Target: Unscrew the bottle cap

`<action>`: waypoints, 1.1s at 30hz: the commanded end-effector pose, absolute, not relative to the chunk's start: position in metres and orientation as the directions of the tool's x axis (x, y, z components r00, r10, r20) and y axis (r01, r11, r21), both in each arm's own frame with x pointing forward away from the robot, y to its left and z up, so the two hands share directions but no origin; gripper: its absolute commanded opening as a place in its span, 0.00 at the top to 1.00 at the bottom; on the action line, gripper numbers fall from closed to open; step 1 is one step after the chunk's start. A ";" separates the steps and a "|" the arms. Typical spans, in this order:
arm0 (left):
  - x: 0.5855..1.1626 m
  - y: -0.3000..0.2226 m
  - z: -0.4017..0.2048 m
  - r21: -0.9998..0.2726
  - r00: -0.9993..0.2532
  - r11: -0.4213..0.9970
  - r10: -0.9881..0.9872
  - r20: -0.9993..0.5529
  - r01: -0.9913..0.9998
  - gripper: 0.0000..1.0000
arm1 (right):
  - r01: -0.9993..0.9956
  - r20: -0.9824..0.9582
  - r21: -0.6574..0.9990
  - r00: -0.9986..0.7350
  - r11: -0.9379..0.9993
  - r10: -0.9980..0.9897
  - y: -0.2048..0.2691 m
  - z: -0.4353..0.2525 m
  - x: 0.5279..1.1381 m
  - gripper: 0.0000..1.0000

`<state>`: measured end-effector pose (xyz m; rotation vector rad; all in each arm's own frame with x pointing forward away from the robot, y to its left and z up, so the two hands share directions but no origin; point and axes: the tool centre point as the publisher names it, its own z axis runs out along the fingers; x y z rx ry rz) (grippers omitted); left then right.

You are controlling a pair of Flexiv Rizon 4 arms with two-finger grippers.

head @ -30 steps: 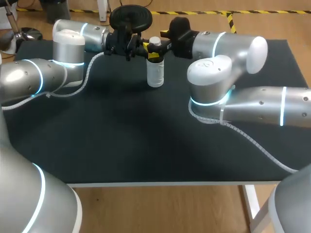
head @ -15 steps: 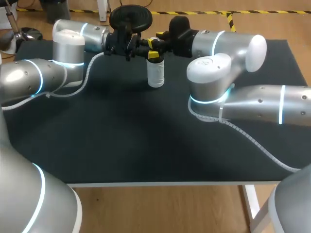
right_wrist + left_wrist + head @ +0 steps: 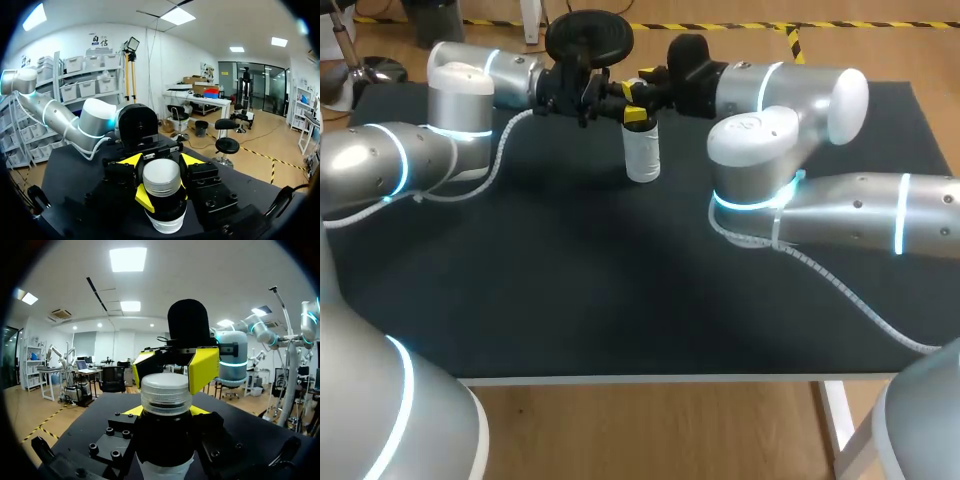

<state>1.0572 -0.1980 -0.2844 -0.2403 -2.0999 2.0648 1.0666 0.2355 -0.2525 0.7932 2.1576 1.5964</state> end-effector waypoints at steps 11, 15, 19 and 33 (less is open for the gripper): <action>1.060 -0.201 -0.281 -1.000 -0.968 0.017 0.249 0.019 -0.016 1.00 | 0.166 0.087 0.968 -0.926 0.189 0.367 0.229 -0.256 1.066 1.00; 1.060 -0.201 -0.281 -1.000 -0.968 0.017 0.249 0.019 -0.016 1.00 | 0.130 0.079 0.975 -0.962 0.183 0.262 0.232 -0.256 1.064 1.00; 1.060 -0.201 -0.281 -1.000 -0.968 0.017 0.249 0.019 -0.016 1.00 | 0.104 0.075 0.979 -0.983 0.176 0.165 0.232 -0.257 1.062 1.00; 1.060 -0.201 -0.281 -1.000 -0.968 0.017 0.249 0.019 -0.016 1.00 | 0.091 0.122 0.982 -0.976 0.165 -0.183 0.233 -0.259 1.065 1.00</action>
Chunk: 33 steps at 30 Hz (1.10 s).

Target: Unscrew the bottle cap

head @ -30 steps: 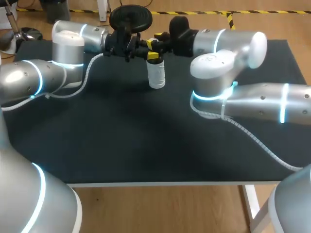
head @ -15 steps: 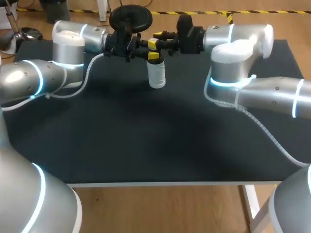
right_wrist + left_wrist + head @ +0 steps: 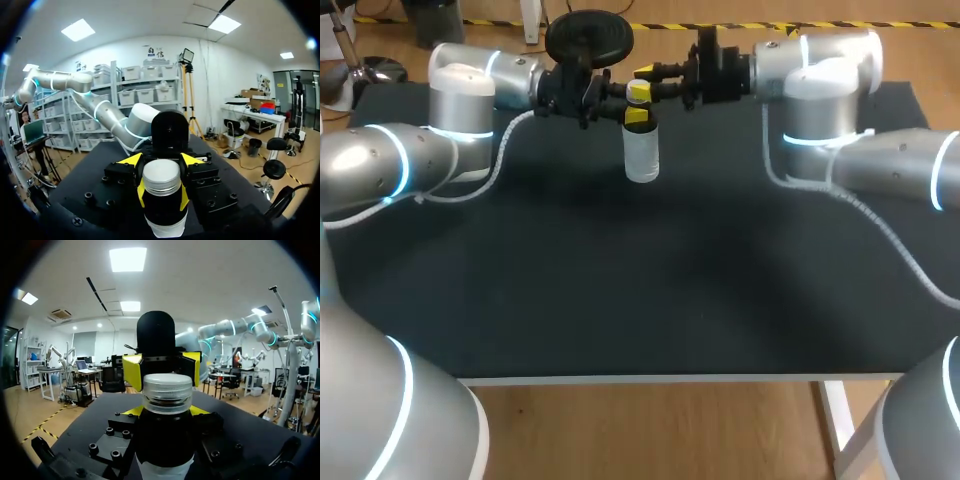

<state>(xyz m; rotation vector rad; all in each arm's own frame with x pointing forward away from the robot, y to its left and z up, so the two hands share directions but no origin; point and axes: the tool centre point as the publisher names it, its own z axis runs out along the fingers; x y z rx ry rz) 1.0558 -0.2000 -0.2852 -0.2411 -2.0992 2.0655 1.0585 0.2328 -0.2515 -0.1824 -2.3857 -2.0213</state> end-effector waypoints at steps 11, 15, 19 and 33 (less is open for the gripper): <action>1.060 -0.201 -0.281 -1.000 -0.968 0.017 0.249 0.019 -0.016 1.00 | 0.117 0.201 0.972 -0.865 0.203 -0.460 0.237 -0.258 1.062 1.00; 1.060 -0.201 -0.281 -1.000 -0.968 0.017 0.249 0.019 -0.016 1.00 | 0.142 0.240 0.967 -0.792 0.212 -0.562 0.240 -0.257 1.058 1.00; 1.060 -0.201 -0.281 -1.000 -0.968 0.017 0.249 0.019 -0.016 1.00 | 0.163 0.250 0.968 -0.725 0.192 -0.642 0.241 -0.251 1.055 1.00; 1.060 -0.201 -0.281 -1.000 -0.968 0.017 0.249 0.019 -0.016 1.00 | 0.100 0.175 0.984 -0.688 0.147 -0.704 0.240 -0.235 1.054 1.00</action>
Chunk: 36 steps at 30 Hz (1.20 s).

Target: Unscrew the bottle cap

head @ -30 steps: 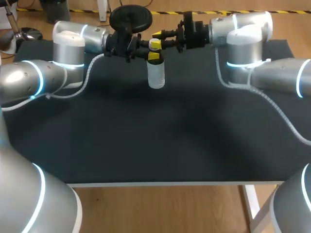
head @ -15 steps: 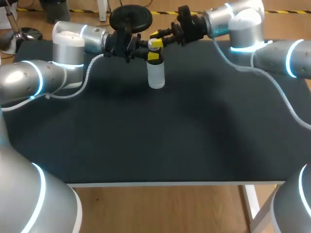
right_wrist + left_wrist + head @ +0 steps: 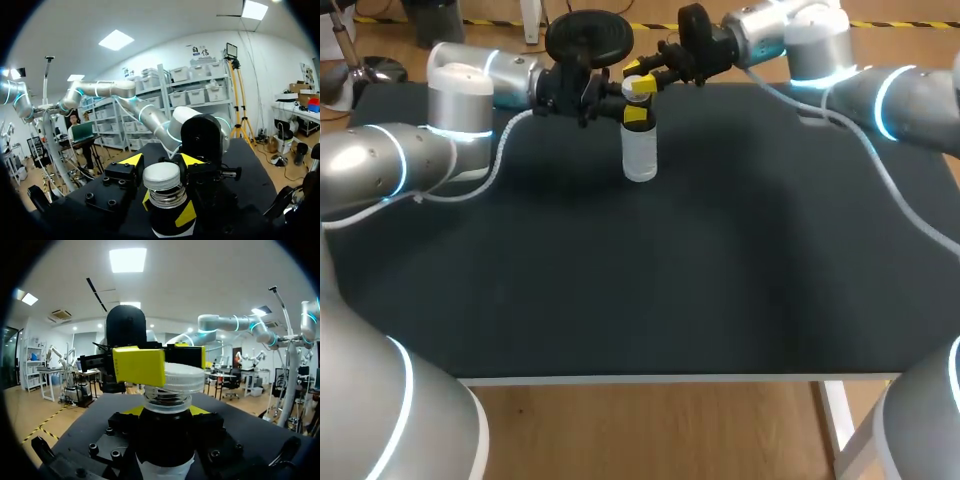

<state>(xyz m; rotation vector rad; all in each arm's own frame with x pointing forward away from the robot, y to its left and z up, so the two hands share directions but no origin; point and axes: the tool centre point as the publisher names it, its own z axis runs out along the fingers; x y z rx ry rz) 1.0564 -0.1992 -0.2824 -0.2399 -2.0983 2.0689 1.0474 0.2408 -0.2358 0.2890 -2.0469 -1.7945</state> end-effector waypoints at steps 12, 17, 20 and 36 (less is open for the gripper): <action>1.060 -0.201 -0.281 -1.000 -0.968 0.017 0.249 0.019 -0.016 1.00 | 0.088 0.124 0.992 -0.814 0.089 -0.567 0.205 -0.207 1.074 1.00; 1.060 -0.201 -0.281 -1.000 -0.968 0.017 0.249 0.019 -0.016 1.00 | 0.070 0.113 0.992 -0.880 0.109 -0.462 0.155 -0.195 1.081 1.00; 1.060 -0.201 -0.281 -1.000 -0.968 0.017 0.249 0.019 -0.016 1.00 | 0.071 0.110 0.991 -0.919 0.117 -0.378 0.128 -0.196 1.087 1.00; 1.060 -0.201 -0.281 -1.000 -0.968 0.017 0.249 0.019 -0.016 1.00 | 0.188 0.193 0.975 -0.980 0.115 -0.037 0.023 -0.271 1.062 1.00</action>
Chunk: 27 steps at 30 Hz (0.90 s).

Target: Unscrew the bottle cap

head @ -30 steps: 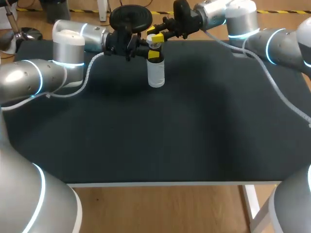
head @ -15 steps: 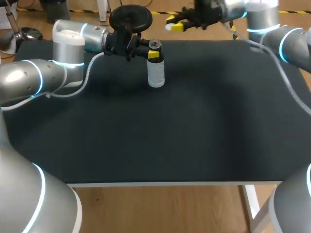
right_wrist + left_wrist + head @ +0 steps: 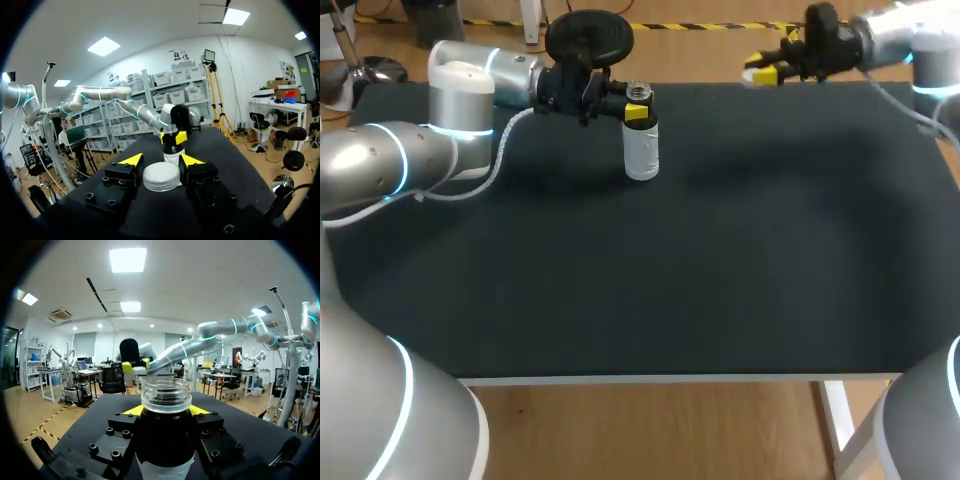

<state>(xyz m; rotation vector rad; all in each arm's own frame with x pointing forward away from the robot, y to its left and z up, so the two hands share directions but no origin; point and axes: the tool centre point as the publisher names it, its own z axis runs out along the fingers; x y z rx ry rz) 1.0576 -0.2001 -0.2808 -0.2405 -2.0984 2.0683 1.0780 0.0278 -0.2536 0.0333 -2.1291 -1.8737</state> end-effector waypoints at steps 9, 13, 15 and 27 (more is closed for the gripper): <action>1.060 -0.201 -0.281 -1.000 -0.968 0.017 0.249 0.019 -0.016 1.00 | 0.202 0.187 0.960 -0.978 0.195 0.090 0.011 -0.305 1.054 1.00; 1.060 -0.201 -0.281 -1.000 -0.968 0.017 0.249 0.019 -0.016 1.00 | 0.211 0.180 0.939 -0.975 0.272 0.132 0.006 -0.320 1.051 1.00; 1.060 -0.201 -0.281 -1.000 -0.968 0.017 0.249 0.019 -0.016 1.00 | 0.222 0.185 0.927 -0.972 0.304 0.148 0.003 -0.327 1.050 1.00; 1.060 -0.201 -0.281 -1.000 -0.968 0.017 0.249 0.019 -0.016 1.00 | 0.268 0.214 0.843 -0.963 0.466 0.165 -0.002 -0.365 1.040 1.00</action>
